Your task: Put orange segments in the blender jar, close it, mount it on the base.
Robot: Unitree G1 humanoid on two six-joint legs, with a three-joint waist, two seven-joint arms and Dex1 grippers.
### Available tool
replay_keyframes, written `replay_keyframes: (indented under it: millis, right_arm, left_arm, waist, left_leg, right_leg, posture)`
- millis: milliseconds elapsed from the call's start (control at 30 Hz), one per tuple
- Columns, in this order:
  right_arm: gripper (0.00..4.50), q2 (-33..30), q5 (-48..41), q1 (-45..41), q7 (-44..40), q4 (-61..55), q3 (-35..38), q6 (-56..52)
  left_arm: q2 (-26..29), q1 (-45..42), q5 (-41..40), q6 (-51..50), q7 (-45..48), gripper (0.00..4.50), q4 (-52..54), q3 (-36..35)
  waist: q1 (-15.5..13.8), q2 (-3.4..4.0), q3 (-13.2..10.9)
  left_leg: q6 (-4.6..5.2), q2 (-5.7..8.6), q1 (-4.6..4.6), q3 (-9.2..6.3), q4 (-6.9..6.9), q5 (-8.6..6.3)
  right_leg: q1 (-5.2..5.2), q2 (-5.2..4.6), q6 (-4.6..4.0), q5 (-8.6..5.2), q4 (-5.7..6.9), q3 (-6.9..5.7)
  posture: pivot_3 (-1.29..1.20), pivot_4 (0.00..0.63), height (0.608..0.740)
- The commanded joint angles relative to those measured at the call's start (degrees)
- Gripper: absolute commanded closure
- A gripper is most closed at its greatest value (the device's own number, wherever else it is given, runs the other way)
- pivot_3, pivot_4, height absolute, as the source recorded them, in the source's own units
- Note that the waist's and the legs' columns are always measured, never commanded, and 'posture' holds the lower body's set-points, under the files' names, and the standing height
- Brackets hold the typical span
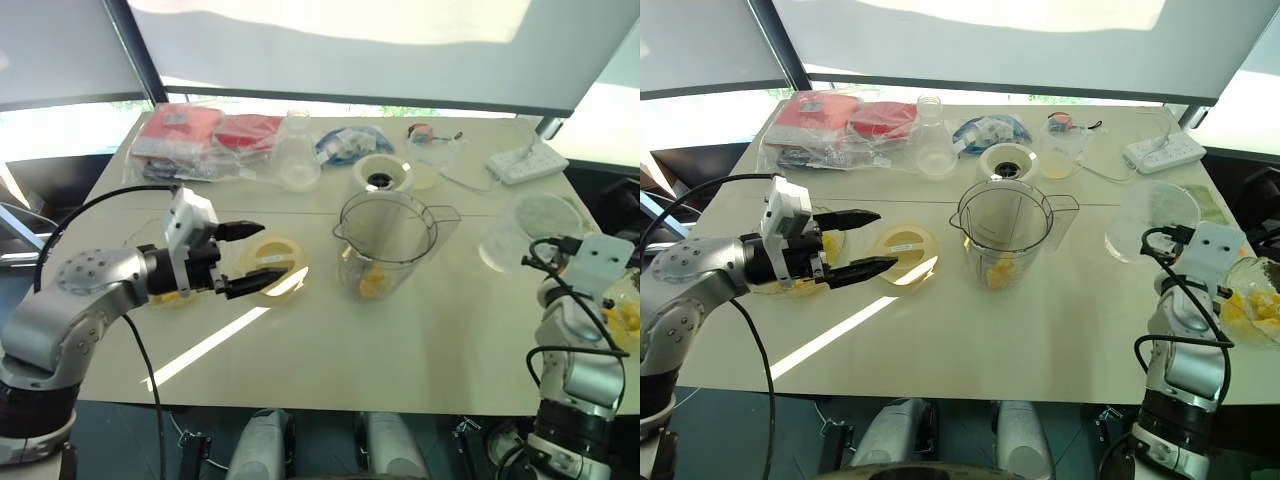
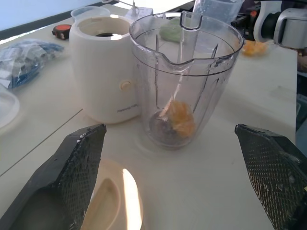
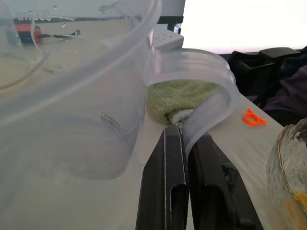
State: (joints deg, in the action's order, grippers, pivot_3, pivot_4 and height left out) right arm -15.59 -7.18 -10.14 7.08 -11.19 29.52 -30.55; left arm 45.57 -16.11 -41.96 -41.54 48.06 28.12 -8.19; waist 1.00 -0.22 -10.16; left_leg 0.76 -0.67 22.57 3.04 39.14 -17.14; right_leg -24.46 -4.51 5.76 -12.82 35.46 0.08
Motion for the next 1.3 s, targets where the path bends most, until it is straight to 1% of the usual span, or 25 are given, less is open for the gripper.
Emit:
replay_keyframes:
  millis: [33,133,333,567,1300]
  right_arm:
    - [4.44,-0.3,1.0,-0.5,1.2,0.1,-0.2,3.6]
    - [4.44,0.4,1.9,-0.8,2.8,6.1,-0.3,6.6]
    - [4.44,-0.9,2.9,-0.9,3.3,10.8,-1.0,10.0]
    - [4.44,-0.2,1.7,-1.6,3.8,13.2,-0.6,9.8]
    - [4.44,0.4,0.7,-3.6,4.5,16.7,-1.3,10.0]
  left_arm:
    - [0.8,0.2,-0.4,0.2,0.0,0.00,2.0,-1.1]
    - [0.8,0.3,0.0,0.2,0.2,0.00,2.2,-0.3]
    - [1.1,0.2,0.2,0.0,-0.1,0.00,2.8,-0.3]
    - [0.9,1.9,-0.2,-0.2,-1.3,0.00,4.3,-0.8]
    - [0.9,0.8,0.0,0.0,-2.0,0.00,3.5,-0.1]
  waist:
    - [0.0,0.00,0.0]
    - [0.0,-0.01,0.0]
    - [0.0,0.00,0.0]
    - [0.1,0.00,0.0]
    - [0.1,0.01,0.0]
  left_leg:
    - [0.00,0.00,0.00,0.00,0.00,0.00]
    - [0.00,0.00,-0.02,-0.01,0.00,0.00]
    - [0.00,0.00,-0.02,0.00,0.00,0.00]
    - [0.00,0.00,-0.03,0.00,0.00,0.00]
    - [0.00,0.00,-0.03,0.00,0.00,0.00]
  right_leg:
    - [0.00,0.00,0.00,0.00,0.00,0.00]
    - [0.02,0.00,-0.01,0.00,-0.01,0.00]
    - [0.02,0.00,-0.01,0.00,-0.01,0.01]
    - [0.02,0.00,-0.01,0.00,0.00,0.02]
    - [0.02,0.00,-0.01,-0.01,-0.01,0.02]
  posture:
    - [0.00,0.150,0.740]
    - [0.00,0.150,0.740]
    - [0.00,0.150,0.740]
    - [0.00,0.150,0.740]
    - [0.00,0.150,0.740]
